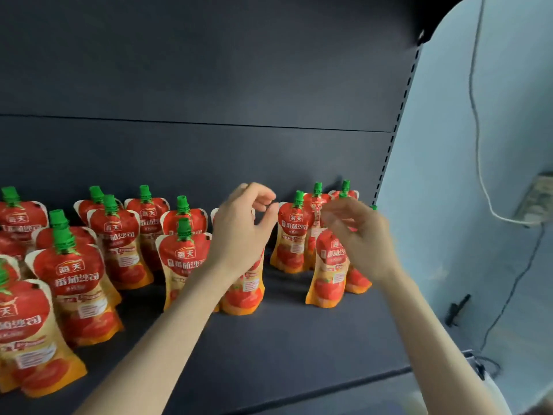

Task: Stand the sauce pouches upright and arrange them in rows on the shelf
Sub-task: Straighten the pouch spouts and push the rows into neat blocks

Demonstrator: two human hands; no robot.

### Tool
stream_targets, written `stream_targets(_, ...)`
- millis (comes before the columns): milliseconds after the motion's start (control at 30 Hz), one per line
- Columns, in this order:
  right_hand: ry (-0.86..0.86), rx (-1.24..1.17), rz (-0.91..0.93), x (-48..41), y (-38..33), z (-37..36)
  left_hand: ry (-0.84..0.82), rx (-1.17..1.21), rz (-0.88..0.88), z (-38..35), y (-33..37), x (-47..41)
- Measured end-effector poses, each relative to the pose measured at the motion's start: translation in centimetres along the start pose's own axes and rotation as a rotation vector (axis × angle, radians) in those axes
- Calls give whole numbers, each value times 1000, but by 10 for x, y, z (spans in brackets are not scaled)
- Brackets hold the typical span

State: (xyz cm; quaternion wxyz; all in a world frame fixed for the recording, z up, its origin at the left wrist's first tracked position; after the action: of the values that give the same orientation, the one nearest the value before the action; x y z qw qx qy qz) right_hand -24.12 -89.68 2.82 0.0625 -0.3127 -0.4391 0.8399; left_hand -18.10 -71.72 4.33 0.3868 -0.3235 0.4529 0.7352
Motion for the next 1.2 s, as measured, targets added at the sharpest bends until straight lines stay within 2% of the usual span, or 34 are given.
stream_targets(167,-127,157,22,-63,15,38,-302,-175,110,-74,-21,-57)
stream_targets(300,-341,367,-36,-110,52,36,-516,-247,237,-119,-43,-71)
stream_targets(433,-568,455,-92,-136,81,18,-670,-240,363,-140,-62,-68)
stream_targets(567,-664,477,-54,-146,91,4,-662,-271,370,-141,-64,-67)
stream_targets(900,-649,458,53,-147,90,0,-536,-333,316,-137,-57,-64)
stream_targets(1200,-640,429,38,-144,91,1,-537,-312,311,-137,-52,-60)
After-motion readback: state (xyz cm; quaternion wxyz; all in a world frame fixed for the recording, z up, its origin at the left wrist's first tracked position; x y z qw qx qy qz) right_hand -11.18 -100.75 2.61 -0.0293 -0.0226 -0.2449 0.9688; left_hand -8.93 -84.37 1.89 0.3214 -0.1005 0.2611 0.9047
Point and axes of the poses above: each hand's wrist, its own x-axis away from the middle knuckle, its own z-axis out of the back of the hand, y = z × x, the point moved 8 cm from there along -x, towards the middle knuckle, and after that the axes turned 10 degrees about -z, right-handed, at the moved point
